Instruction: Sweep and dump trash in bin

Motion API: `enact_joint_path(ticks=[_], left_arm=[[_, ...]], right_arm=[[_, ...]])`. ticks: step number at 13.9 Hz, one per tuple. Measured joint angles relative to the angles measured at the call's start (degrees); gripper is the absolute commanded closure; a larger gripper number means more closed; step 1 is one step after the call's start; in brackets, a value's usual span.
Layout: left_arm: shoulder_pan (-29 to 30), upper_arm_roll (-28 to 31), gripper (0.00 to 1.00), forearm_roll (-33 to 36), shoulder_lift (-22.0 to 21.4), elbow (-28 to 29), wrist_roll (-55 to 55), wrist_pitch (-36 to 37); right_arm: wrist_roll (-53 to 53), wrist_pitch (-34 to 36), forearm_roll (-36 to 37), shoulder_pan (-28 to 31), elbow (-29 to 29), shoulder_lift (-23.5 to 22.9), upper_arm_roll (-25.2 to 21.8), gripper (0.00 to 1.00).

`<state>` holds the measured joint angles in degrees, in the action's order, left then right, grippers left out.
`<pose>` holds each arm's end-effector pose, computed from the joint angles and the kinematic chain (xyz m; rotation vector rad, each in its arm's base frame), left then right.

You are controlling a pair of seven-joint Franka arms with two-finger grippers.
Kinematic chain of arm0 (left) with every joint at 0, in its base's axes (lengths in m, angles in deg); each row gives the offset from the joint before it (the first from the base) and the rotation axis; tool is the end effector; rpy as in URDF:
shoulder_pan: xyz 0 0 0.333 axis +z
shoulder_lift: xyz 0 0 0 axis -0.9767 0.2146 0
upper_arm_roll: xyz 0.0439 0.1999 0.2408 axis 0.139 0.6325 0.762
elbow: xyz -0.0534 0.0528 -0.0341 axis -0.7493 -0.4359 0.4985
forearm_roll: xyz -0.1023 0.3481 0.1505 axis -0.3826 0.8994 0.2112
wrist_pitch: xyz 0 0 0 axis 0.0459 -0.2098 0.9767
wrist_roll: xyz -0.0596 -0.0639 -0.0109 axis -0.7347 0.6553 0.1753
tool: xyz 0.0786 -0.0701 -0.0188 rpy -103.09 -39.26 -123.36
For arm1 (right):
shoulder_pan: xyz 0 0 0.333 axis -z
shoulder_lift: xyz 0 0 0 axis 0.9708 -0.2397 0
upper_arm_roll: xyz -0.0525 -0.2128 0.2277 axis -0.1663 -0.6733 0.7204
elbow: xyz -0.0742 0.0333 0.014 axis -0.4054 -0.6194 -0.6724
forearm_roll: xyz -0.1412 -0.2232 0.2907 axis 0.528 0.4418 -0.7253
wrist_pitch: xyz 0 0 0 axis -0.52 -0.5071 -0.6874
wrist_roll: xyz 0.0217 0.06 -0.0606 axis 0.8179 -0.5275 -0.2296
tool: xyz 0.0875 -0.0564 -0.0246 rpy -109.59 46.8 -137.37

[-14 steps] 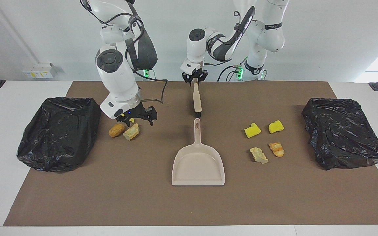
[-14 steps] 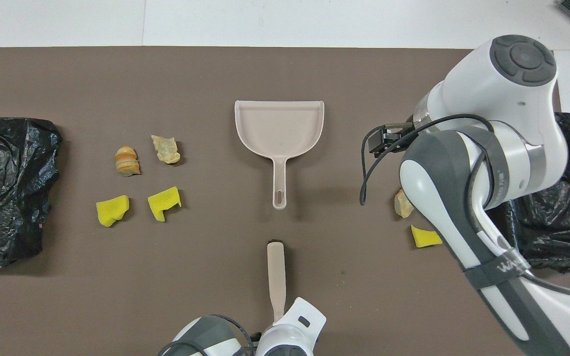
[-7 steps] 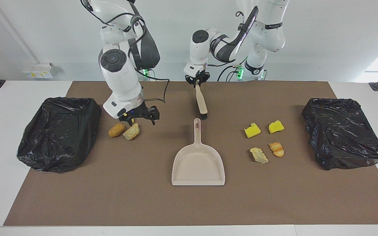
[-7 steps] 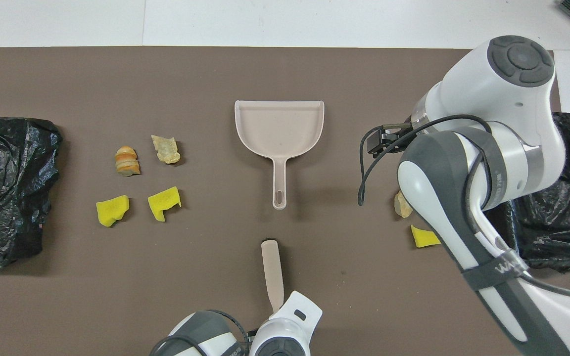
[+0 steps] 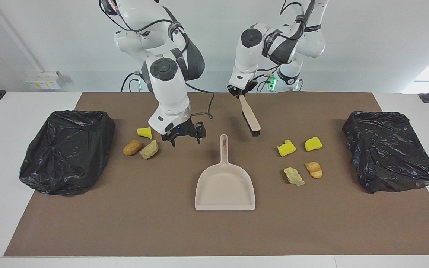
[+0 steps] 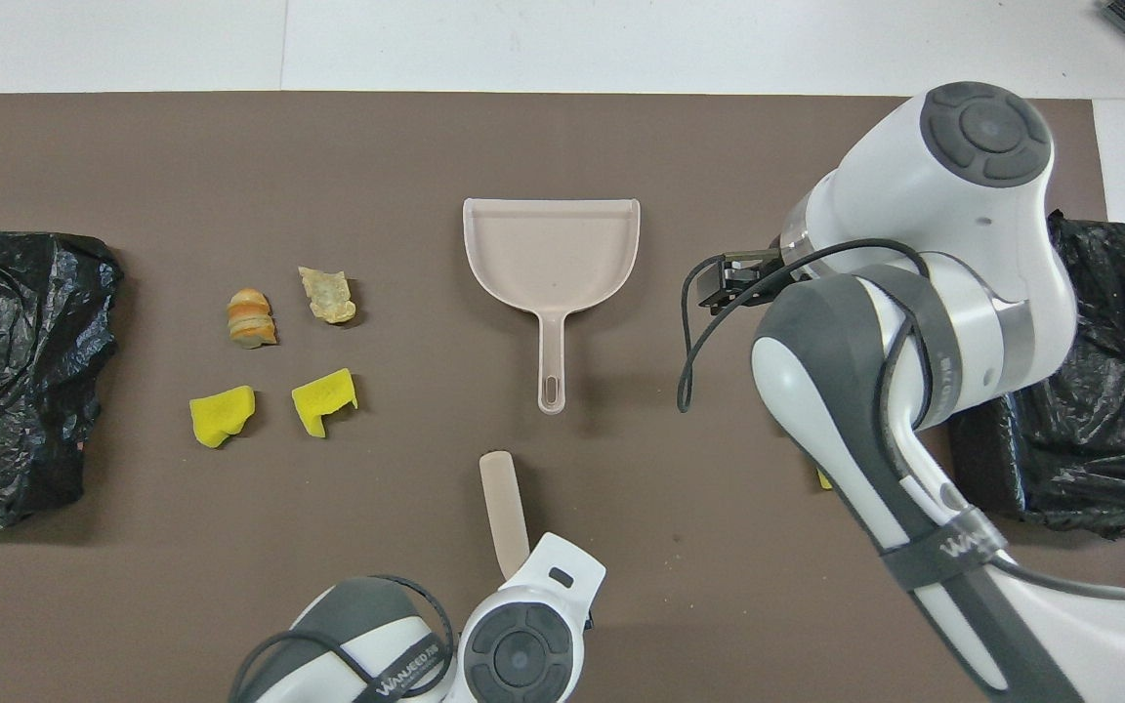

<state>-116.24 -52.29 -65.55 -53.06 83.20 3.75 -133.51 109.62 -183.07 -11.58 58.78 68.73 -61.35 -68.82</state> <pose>0.3413 -0.3073 0.4334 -3.0775 -0.3740 0.3182 0.5997 0.2653 0.4495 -3.0478 0.0036 -0.0434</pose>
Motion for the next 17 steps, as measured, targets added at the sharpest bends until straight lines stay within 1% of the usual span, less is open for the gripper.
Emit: enact_joint_path(ticks=[2,3,6,8,9,10,11,12,13,14,15,16,17], left_arm=[[7.29,0.38,1.0,0.01,-2.32,-0.49,-8.21,4.22],[10.37,0.48,1.0,0.04,-2.7,-0.58,-11.89,4.87],[20.11,0.51,1.0,0.18,-2.26,-0.59,-23.59,4.95],[26.38,0.56,1.0,1.47,-1.54,-0.96,-29.5,4.94],[29.06,0.58,1.0,2.9,-0.84,-1.84,-31.7,4.96],[31.6,0.58,1.0,4.78,0.31,-3.39,-34.21,5.08],[33.38,0.57,1.0,6.67,1.62,-5.12,-36.24,5.35],[34.85,0.58,1.0,8.85,3.31,-7.12,-37.67,5.67],[35.8,0.56,1.0,10.8,5.08,-8.8,-38.71,5.74],[36.26,0.52,1.0,11.96,6.52,-9.72,-39.41,5.71],[36.67,0.45,1.0,12.42,7.83,-10.22,-39.81,5.62],[37.12,0.44,1.0,12.68,9.01,-10.42,-40.02,5.44],[37.75,0.4,1.0,12.77,10.08,-10.42,-40.51,5.09]], right_arm=[[4.85,-3.24,-0.26,-2.98,0.17,-1.22,0.03,0.0],[6.6,-4.72,-0.26,-4.42,0.24,-1.97,0.04,0.0],[9.54,-8.99,-0.25,-8.85,0.29,-4.88,0.03,0.0],[10.85,-11.85,-0.1,-10.47,0.3,-6.99,0.0,0.0],[10.88,-12.87,0.17,-10.78,0.3,-7.95,-0.03,0.04],[10.88,-13.44,1.16,-10.86,0.29,-8.81,-0.04,0.14],[10.88,-13.75,2.47,-10.84,0.3,-9.36,-0.07,0.16],[10.88,-13.77,3.82,-10.84,0.3,-9.74,-0.09,0.16],[10.88,-13.71,4.4,-10.84,0.32,-9.93,-0.1,0.26],[10.88,-13.61,4.67,-10.84,0.34,-10.01,-0.1,0.43],[10.88,-13.53,4.79,-10.84,0.38,-10.02,-0.1,0.56],[10.87,-13.43,4.94,-10.85,0.45,-10.02,-0.09,0.76],[10.86,-13.17,5.06,-10.88,0.64,-10.02,-0.09,0.94]])
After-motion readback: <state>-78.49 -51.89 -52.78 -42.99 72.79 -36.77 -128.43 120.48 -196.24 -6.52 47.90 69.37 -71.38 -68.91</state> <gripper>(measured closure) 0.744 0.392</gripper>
